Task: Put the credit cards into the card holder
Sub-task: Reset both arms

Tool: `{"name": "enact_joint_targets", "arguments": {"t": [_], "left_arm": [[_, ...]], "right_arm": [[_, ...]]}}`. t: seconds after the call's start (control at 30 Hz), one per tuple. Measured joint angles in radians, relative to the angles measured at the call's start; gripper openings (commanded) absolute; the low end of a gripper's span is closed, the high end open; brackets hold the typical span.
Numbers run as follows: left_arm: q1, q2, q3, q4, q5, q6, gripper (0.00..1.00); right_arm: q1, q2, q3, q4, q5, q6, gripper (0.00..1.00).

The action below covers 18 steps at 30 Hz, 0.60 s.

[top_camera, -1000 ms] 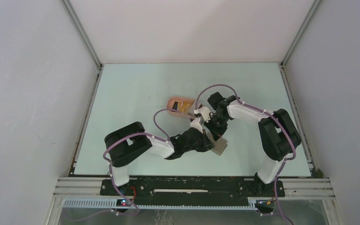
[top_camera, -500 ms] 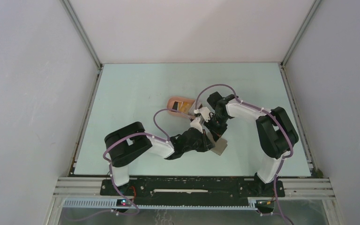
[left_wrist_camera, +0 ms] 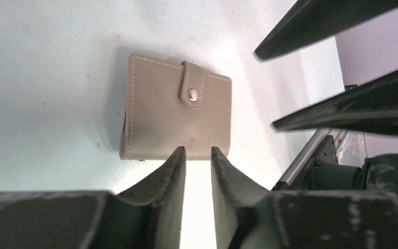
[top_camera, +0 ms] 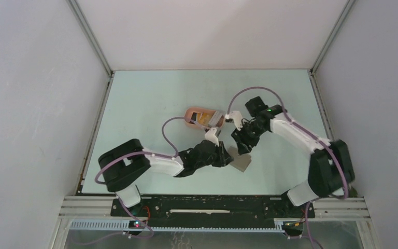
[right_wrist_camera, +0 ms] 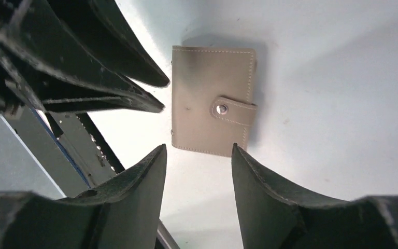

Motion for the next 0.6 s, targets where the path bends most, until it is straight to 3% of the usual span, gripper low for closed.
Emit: {"name": "enact_joint_targets", "arguments": {"t": [0.1, 0.23, 0.4, 0.6], "left_arm": [[0.001, -0.102, -0.024, -0.031, -0.009, 0.042, 0.4], [0.0, -0.277, -0.037, -0.126, -0.051, 0.122, 0.55], [0.002, -0.545, -0.034, -0.301, -0.145, 0.252, 0.82], [0.012, -0.772, 0.038, -0.541, -0.243, 0.376, 0.9]], "right_arm": [[-0.046, -0.151, -0.014, 0.011, -0.027, -0.023, 0.73], [-0.123, -0.385, -0.04, 0.061, -0.045, -0.035, 0.99], [-0.243, -0.645, -0.063, 0.136, -0.06, 0.011, 1.0], [-0.27, -0.809, -0.054, 0.221, -0.024, 0.178, 1.0]]}}
